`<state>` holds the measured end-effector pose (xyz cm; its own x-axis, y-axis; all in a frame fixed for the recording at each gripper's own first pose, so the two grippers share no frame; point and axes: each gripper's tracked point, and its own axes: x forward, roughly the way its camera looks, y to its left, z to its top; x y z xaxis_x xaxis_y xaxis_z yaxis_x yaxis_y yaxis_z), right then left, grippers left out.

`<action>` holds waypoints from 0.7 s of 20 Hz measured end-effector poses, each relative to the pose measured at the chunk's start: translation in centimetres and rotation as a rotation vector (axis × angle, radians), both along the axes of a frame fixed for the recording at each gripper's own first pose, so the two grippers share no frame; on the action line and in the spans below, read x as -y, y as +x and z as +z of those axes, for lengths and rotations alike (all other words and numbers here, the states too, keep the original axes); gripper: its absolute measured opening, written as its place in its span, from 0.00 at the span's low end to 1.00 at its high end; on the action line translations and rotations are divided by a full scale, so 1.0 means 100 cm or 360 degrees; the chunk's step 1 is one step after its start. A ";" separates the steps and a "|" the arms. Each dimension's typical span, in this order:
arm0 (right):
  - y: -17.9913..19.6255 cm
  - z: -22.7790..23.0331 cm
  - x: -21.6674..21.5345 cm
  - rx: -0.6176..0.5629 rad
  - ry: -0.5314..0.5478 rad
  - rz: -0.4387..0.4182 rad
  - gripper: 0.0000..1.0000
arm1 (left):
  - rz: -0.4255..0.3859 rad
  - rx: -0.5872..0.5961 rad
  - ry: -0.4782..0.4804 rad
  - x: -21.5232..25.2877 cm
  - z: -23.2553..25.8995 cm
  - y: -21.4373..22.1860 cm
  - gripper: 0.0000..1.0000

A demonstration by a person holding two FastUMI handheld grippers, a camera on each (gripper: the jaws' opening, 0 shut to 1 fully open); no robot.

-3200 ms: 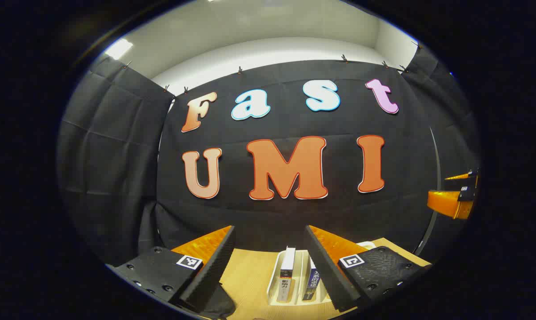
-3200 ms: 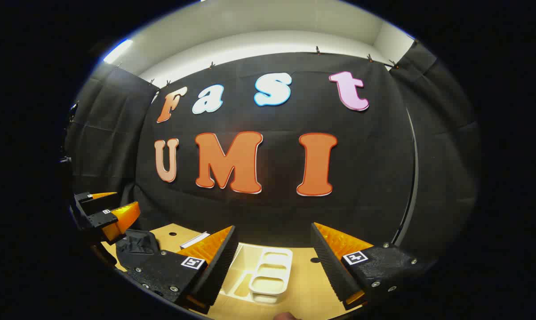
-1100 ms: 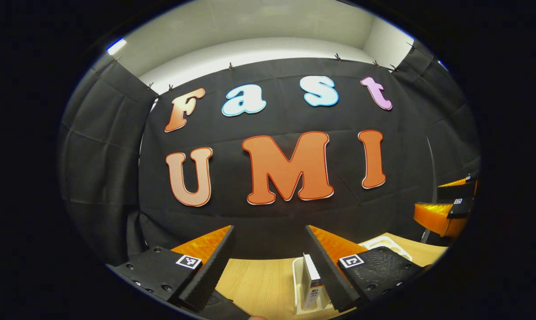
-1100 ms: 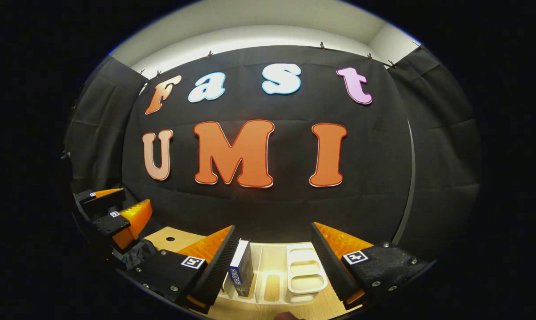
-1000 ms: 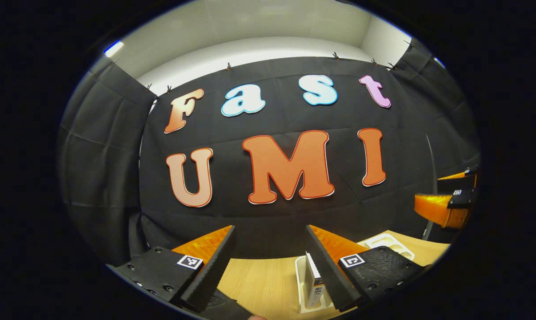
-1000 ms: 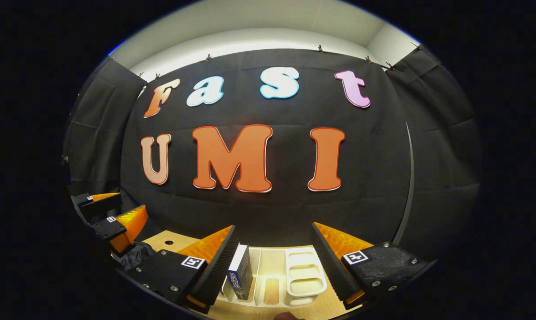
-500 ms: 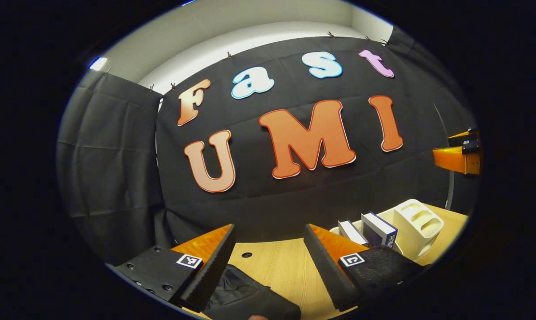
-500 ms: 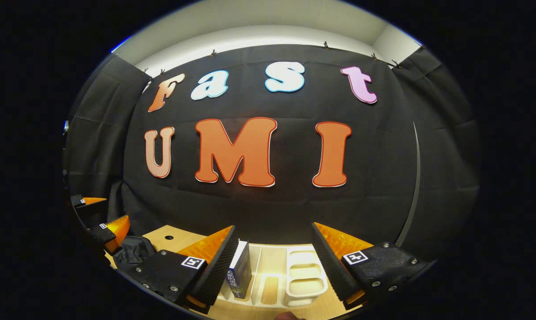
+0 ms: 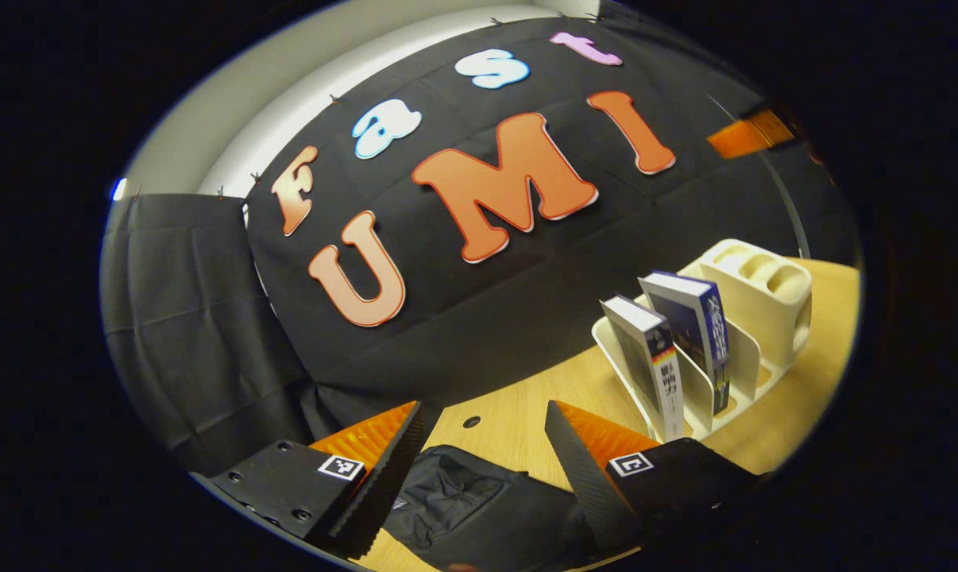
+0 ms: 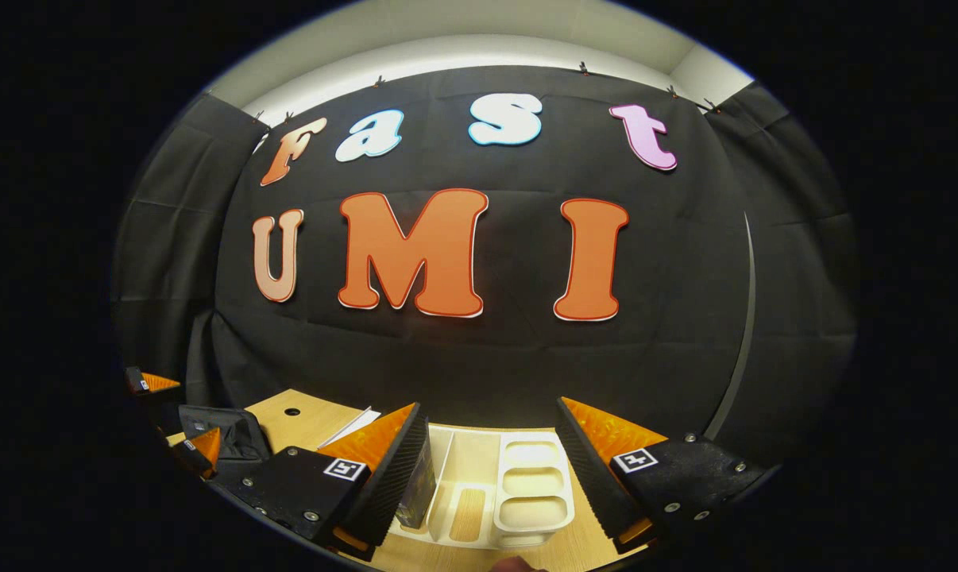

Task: Open the schoolbag, grab two books from the bookshelf and put them into the schoolbag.

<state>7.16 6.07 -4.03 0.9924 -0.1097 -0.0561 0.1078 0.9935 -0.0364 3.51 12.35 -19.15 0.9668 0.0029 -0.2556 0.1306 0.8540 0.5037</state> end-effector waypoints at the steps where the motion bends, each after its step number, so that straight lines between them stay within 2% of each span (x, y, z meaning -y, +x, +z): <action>1: 0.000 -0.003 0.000 -0.0007 0.0002 0.0013 0.97 | -0.0005 -0.0038 0.0049 0.001 -0.014 -0.007 0.95; 6: -0.001 -0.011 0.001 -0.0030 0.0010 0.0062 0.97 | -0.0007 -0.0263 0.0323 -0.008 -0.084 -0.042 0.96; 9: -0.003 -0.009 0.002 -0.0012 -0.0017 0.0073 0.97 | -0.0015 -0.0341 0.0411 -0.016 -0.118 -0.056 0.96; 14: -0.009 -0.012 0.006 -0.0019 -0.0030 0.0075 0.97 | -0.0004 -0.0557 0.0641 -0.038 -0.178 -0.091 0.97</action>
